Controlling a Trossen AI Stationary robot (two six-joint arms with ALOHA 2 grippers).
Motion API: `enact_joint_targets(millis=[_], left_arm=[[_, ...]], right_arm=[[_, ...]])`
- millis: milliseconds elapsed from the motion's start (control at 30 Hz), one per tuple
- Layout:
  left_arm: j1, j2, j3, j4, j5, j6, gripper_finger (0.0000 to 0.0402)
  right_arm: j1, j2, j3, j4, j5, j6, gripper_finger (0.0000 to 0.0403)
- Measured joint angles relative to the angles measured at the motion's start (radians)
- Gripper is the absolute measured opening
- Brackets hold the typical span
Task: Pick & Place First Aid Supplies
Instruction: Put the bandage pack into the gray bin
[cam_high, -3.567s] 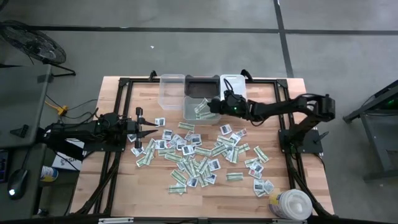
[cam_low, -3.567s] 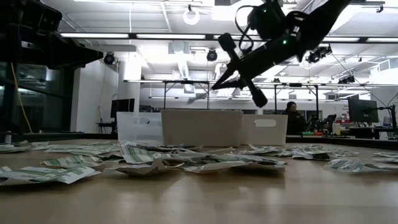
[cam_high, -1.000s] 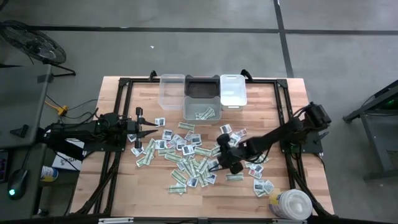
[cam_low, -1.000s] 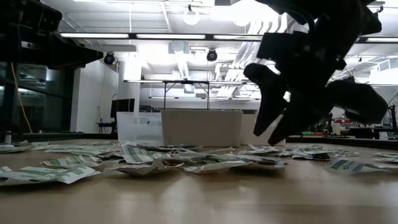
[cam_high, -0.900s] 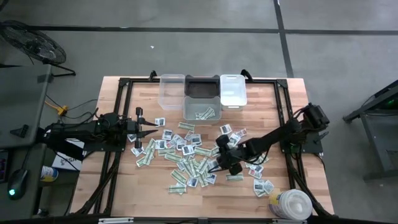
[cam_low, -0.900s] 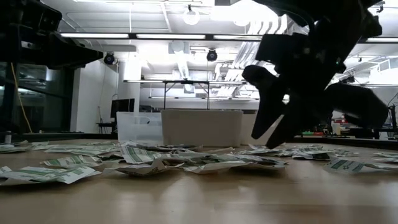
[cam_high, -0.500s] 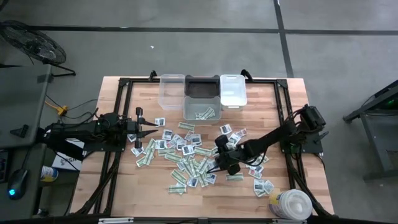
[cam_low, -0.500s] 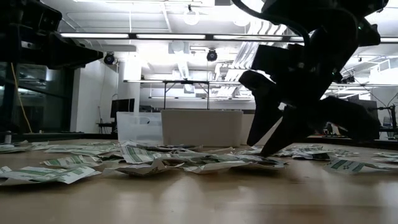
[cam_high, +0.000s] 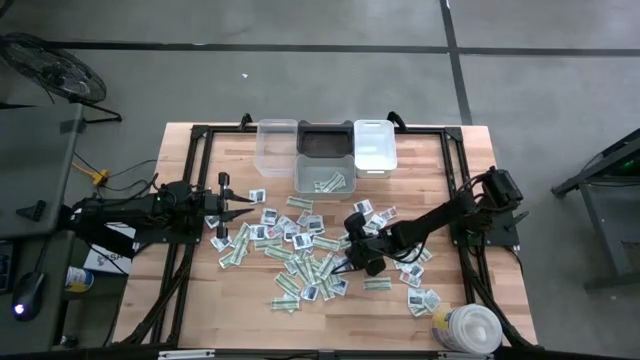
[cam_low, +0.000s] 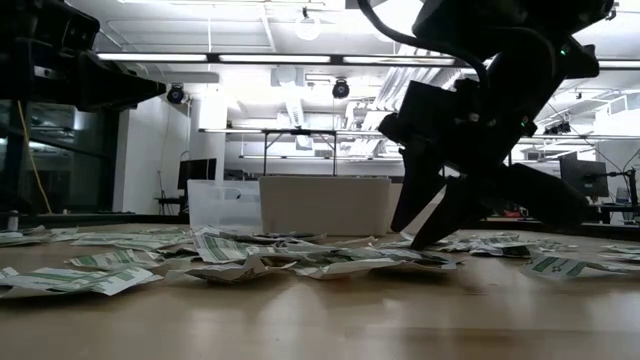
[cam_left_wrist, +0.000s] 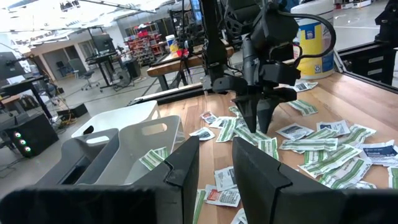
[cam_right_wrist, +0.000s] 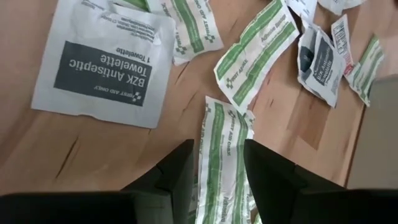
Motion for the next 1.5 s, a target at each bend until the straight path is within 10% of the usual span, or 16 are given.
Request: enact_joint_targets(millis=[633, 1167, 1500], left_arm=[[0.0, 0.0, 0.0, 0.0, 0.0, 0.0, 0.0096], [0.0, 0.0, 0.0, 0.0, 0.0, 0.0, 0.0096], [0.0, 0.0, 0.0, 0.0, 0.0, 0.0, 0.0096]], right_arm=[[-0.038, 0.04, -0.023, 0.031, -0.1, 0.041, 0.0128], [-0.064, 0.04, -0.023, -0.02, -0.181, 0.088, 0.0008], [-0.063, 0.031, -0.023, -0.032, -0.187, 0.2, 0.0001]])
